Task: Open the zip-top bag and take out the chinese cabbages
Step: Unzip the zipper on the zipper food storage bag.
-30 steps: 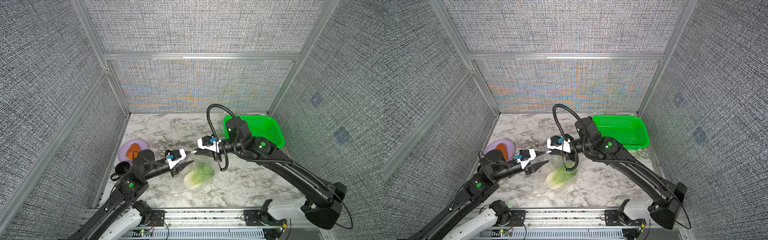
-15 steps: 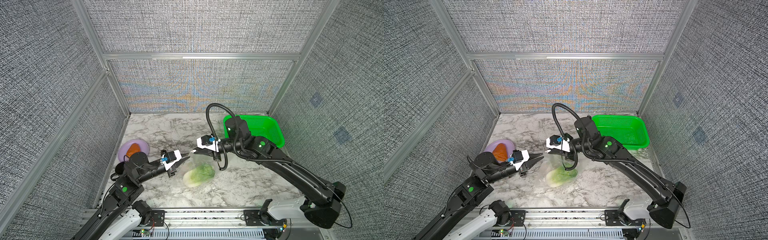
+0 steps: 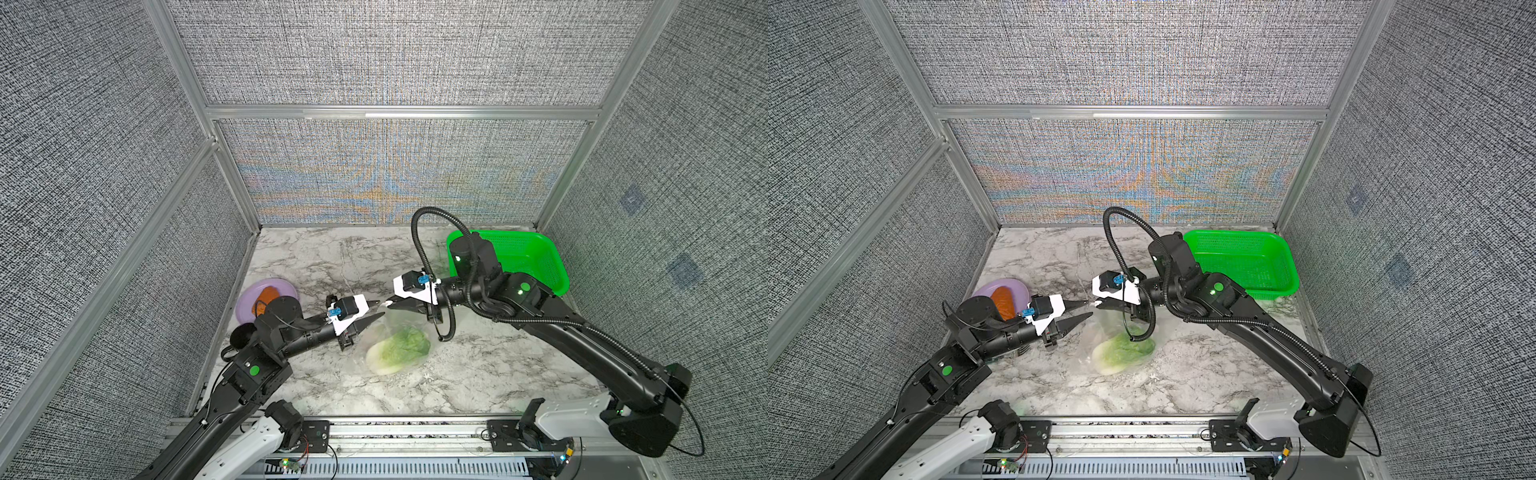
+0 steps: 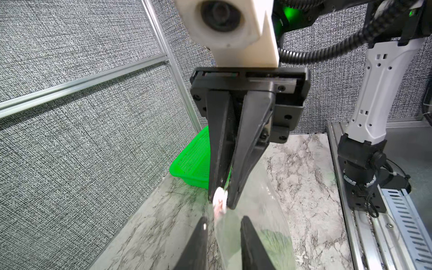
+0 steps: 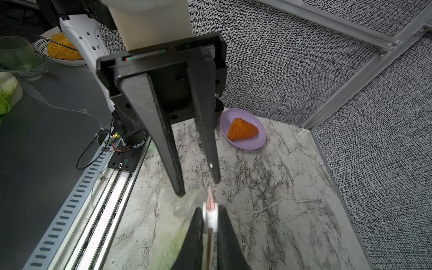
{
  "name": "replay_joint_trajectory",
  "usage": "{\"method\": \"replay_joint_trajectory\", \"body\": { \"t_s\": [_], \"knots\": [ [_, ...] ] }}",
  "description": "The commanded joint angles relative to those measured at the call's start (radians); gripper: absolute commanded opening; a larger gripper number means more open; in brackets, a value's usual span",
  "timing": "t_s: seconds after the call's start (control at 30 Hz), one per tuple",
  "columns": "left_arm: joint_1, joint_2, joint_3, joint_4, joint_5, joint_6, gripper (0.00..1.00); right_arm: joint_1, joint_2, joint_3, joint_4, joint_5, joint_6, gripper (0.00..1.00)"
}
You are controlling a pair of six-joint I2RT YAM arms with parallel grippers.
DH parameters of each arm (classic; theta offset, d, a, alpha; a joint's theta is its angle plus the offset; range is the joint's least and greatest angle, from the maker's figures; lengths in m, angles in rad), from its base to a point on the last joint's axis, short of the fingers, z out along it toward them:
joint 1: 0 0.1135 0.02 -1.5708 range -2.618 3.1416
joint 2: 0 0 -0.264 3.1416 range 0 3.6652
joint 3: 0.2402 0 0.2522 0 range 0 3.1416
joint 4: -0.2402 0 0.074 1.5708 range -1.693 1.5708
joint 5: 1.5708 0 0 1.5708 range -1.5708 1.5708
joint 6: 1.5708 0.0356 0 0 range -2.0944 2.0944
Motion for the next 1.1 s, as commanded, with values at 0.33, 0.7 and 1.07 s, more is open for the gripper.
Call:
{"method": "replay_joint_trajectory", "body": {
  "t_s": [0.33,0.7,1.07],
  "knots": [
    [0.0,0.007,0.007,0.024,0.018,0.003,0.16,0.007,0.001,-0.001,-0.008,-0.014,-0.018,0.0],
    [0.0,0.017,0.01,0.018,0.027,0.006,0.2,0.011,0.003,0.001,-0.016,-0.018,-0.02,0.0],
    [-0.001,0.027,0.017,0.008,0.043,0.014,0.03,0.014,0.005,0.0,-0.019,-0.021,-0.022,0.0]
  ]
}}
